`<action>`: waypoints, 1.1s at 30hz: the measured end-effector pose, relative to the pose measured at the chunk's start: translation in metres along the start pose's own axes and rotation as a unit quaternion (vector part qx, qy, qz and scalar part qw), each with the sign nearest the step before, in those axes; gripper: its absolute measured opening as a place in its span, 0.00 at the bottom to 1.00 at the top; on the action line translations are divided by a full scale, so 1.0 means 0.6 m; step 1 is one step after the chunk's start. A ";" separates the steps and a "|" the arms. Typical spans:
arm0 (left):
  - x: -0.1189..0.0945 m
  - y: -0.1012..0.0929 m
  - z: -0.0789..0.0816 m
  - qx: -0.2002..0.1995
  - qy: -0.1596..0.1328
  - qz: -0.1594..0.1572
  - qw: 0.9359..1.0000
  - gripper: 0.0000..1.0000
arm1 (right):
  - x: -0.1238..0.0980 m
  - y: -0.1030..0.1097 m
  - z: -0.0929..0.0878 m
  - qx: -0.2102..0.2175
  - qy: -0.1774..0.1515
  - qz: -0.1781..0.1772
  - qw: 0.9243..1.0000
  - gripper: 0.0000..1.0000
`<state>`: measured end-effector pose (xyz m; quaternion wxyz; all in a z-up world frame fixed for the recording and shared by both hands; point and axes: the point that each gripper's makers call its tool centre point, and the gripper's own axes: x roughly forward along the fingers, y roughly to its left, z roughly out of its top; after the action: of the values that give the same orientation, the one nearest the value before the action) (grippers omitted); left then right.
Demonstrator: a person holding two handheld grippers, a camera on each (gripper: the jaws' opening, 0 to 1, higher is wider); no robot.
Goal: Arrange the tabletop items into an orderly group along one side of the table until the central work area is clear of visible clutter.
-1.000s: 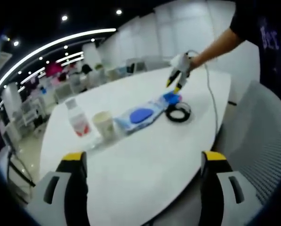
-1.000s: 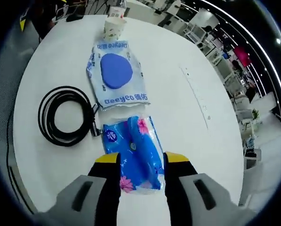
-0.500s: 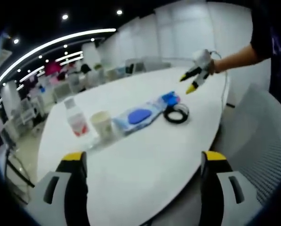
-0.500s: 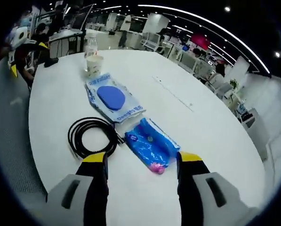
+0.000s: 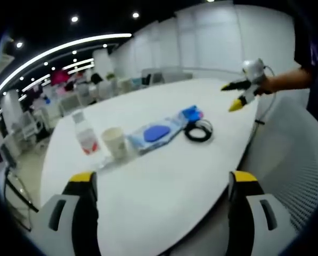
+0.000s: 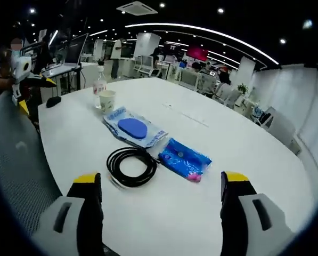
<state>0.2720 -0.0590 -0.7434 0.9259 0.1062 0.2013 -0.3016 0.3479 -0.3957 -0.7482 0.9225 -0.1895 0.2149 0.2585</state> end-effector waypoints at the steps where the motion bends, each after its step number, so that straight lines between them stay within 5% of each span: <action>1: -0.001 0.002 -0.001 -0.001 0.000 0.003 1.000 0.99 | -0.005 0.003 -0.002 0.003 -0.001 0.000 1.000 0.99; 7: -0.005 0.011 0.002 -0.009 -0.010 0.014 1.000 0.99 | -0.038 0.023 -0.005 0.043 -0.030 -0.005 0.999 0.99; 18: -0.009 0.016 0.007 -0.019 -0.021 0.021 0.999 0.99 | -0.054 0.071 -0.020 0.060 -0.034 -0.009 0.998 0.99; 33: -0.013 0.020 0.002 -0.010 -0.014 0.026 1.000 0.99 | -0.060 0.063 -0.014 0.078 -0.040 -0.027 0.996 0.99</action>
<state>0.2739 -0.0458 -0.7382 0.9371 0.0978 0.1883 -0.2770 0.2965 -0.3840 -0.7462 0.9491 -0.1124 0.1919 0.2231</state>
